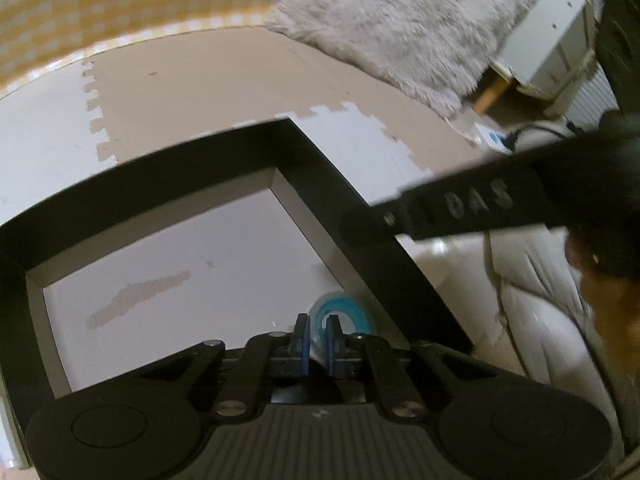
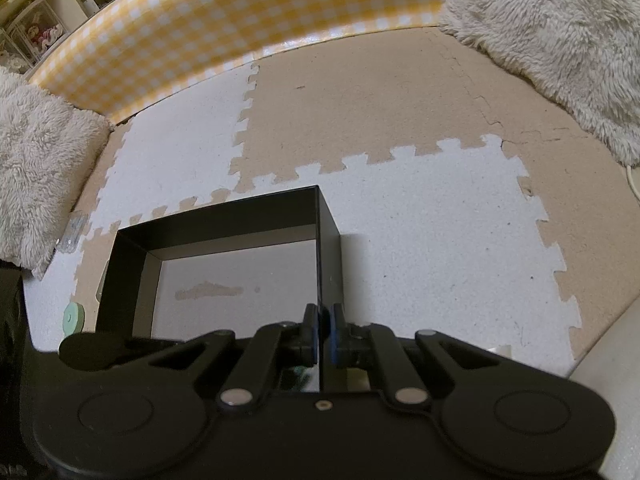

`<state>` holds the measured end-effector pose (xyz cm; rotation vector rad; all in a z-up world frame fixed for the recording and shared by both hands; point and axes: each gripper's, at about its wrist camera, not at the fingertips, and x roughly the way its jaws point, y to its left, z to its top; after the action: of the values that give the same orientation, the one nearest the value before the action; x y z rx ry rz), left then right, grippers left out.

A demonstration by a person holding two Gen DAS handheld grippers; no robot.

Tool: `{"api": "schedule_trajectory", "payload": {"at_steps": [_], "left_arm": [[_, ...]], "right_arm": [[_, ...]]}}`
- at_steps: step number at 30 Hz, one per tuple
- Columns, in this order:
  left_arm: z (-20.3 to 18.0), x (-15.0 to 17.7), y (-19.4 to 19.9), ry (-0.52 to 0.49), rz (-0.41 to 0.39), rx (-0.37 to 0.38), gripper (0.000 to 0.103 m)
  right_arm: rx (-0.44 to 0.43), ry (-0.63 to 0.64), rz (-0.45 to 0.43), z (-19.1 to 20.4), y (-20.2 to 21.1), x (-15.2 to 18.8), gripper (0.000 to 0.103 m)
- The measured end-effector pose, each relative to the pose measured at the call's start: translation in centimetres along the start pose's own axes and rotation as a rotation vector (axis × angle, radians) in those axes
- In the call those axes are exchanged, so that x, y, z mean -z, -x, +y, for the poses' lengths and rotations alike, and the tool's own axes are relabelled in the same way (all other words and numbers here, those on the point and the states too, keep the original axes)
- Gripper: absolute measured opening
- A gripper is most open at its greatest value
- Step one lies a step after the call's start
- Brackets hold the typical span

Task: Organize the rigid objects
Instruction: 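Grasp the teal tape roll in the box with the left gripper and reposition it, then move the left gripper to the clear plastic pill case and grasp it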

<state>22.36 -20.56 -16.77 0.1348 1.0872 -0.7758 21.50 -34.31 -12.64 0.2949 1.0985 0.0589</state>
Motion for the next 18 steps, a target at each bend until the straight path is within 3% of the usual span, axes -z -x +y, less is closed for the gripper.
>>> {"api": "schedule_trajectory", "payload": {"at_steps": [2, 4, 6, 10, 12, 18], "left_arm": [[-0.2, 0.1, 0.4, 0.003, 0.001, 0.005, 0.010], [-0.4, 0.2, 0.9, 0.010, -0.009, 0.000, 0.023], [-0.4, 0.3, 1.7, 0.021, -0.024, -0.013, 0.043], [-0.6, 0.3, 3.6, 0.045, -0.052, -0.018, 0.062], [-0.6, 0.3, 4.7, 0.052, -0.071, -0.022, 0.077], [-0.3, 1.1, 8.4, 0.094, -0.138, -0.056, 0.099]], "right_arm": [[0.001, 0.001, 0.000, 0.0, 0.0, 0.0, 0.006], [0.000, 0.001, 0.000, 0.0, 0.0, 0.0, 0.006], [-0.002, 0.000, 0.000, 0.0, 0.0, 0.0, 0.007], [-0.001, 0.000, 0.000, 0.0, 0.0, 0.0, 0.007], [-0.002, 0.000, 0.000, 0.0, -0.1, 0.1, 0.007], [-0.003, 0.004, 0.000, 0.0, -0.1, 0.1, 0.007]]}}
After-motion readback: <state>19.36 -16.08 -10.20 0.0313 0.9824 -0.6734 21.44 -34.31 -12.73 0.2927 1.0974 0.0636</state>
